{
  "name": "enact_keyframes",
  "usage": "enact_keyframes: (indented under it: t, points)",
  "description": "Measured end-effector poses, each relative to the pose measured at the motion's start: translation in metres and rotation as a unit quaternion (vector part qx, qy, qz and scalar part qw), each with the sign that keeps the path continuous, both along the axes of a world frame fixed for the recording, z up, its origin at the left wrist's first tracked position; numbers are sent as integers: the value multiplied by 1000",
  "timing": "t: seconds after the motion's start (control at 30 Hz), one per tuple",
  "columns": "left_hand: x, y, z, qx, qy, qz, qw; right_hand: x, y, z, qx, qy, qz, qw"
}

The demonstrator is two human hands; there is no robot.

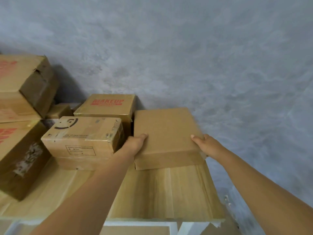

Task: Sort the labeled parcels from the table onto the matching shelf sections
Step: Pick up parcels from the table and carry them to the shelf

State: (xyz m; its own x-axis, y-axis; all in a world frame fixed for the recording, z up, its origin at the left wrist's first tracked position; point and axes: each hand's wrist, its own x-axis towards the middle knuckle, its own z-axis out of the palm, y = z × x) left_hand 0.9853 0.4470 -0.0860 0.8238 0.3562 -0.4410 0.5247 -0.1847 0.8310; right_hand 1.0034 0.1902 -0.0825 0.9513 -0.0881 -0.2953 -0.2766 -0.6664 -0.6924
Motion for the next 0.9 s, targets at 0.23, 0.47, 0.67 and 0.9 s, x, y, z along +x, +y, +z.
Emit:
enact_keyframes:
  t: [0.23, 0.47, 0.67, 0.9]
  points:
    - [2, -11, 9, -80, -47, 35, 995, 33, -16, 4, 179, 46, -58, 981]
    - [3, -11, 54, -128, -194, 20, 972, 40, -34, 44, 275, 13, -8, 961]
    - [0, -2, 83, -48, -232, -16, 971, 30, -32, 71, 372, -23, 32, 927]
    - [-7, -38, 117, 163, -193, -93, 963, 9, -21, 120, 293, -177, -21, 939]
